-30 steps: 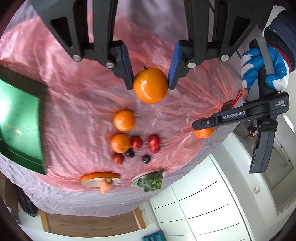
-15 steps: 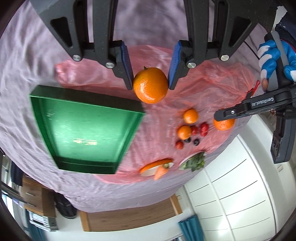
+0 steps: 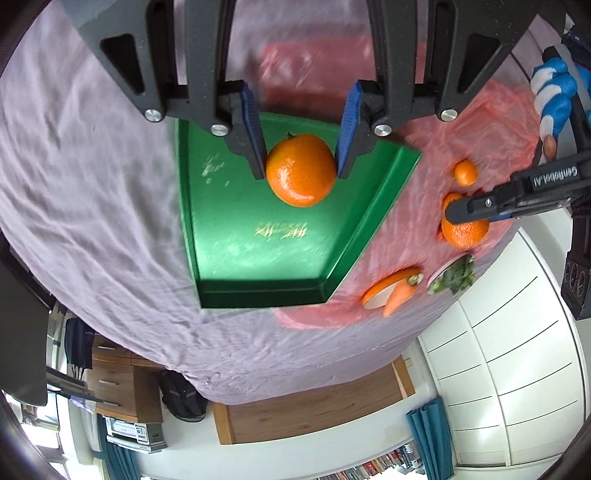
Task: Organize fruits
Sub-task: 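Carry the orange in the right tool over the green tray while the left tool grasps another orange, then open the right tool to drop the orange into the green tray while the left tool releases its orange there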
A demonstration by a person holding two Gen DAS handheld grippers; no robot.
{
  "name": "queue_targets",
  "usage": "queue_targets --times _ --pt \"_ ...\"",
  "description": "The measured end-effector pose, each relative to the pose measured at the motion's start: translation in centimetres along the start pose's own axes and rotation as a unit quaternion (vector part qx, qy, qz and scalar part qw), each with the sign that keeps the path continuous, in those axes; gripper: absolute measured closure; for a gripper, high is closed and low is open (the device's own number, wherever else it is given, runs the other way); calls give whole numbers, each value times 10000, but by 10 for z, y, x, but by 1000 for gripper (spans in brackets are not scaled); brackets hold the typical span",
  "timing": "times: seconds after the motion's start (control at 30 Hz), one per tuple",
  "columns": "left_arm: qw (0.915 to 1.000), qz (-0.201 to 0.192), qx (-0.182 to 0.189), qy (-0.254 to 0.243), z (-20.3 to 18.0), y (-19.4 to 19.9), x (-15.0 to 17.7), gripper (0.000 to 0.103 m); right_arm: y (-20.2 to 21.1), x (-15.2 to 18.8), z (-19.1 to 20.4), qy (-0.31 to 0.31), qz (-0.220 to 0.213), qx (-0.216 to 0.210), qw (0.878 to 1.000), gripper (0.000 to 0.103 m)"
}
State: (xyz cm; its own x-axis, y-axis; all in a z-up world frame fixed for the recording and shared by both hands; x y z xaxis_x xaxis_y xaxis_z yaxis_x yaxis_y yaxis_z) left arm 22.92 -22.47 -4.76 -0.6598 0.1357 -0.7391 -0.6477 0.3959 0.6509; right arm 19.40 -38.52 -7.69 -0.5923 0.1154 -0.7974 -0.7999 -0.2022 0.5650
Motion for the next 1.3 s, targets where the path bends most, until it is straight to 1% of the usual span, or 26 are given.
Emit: queue_targets --times 0.13,0.23,0.4,0.63,0.7,0.77,1.07,1.1,1.13,1.2,1.27,1.3 --pt "9998 157 -24 -75 -11 -34 -3 65 -32 -20 -22 40 41 193 9998 34" --pt "9995 296 -75 -120 -14 -57 -1 65 -57 -28 -38 65 155 343 9993 34" --pt "9986 493 -173 -94 -13 -83 2 65 -90 -33 -54 111 392 538 9977 34" --pt "9974 657 -268 -111 -12 -108 -3 65 -132 -38 -62 423 927 669 9925 34" --pt "9972 685 -243 -156 -14 -111 -4 65 -139 -36 -62 491 1063 678 9908 33" --pt "9967 771 -203 -133 -15 -115 -1 65 -142 -35 -62 562 1108 703 9898 33" --pt "9962 784 -275 -254 -17 -119 2 64 -141 -36 -60 644 1126 787 9884 32" --pt "9961 786 -275 -279 -17 -119 1 64 -140 -36 -60 663 1111 819 9882 30" --pt "9961 783 -277 -295 -17 -119 1 64 -140 -37 -59 671 1090 850 9881 15" --pt "9966 708 -272 -334 -18 -116 -2 63 -137 -40 -60 677 1013 897 9885 0" --pt "9972 587 -251 -399 -22 -111 -6 58 -134 -43 -59 705 970 921 9885 0" --pt "9974 527 -238 -434 -24 -108 -9 57 -132 -45 -58 727 959 917 9885 0"
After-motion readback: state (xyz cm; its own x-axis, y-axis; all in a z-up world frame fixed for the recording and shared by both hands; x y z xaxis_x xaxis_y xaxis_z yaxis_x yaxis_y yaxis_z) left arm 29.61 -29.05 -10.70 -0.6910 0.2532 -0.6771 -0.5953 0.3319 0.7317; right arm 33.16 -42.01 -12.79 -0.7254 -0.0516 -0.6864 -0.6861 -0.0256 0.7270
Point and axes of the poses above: each gripper's, at about its wrist camera, not at the fingertips, and y roughly against the way its jaws point, z to its left, x to its underside, the point moved 6 cm from there along -y, roughly the way its jaws point, and after that the axes turned 7 degrees about -z, right-handed, at the moved point
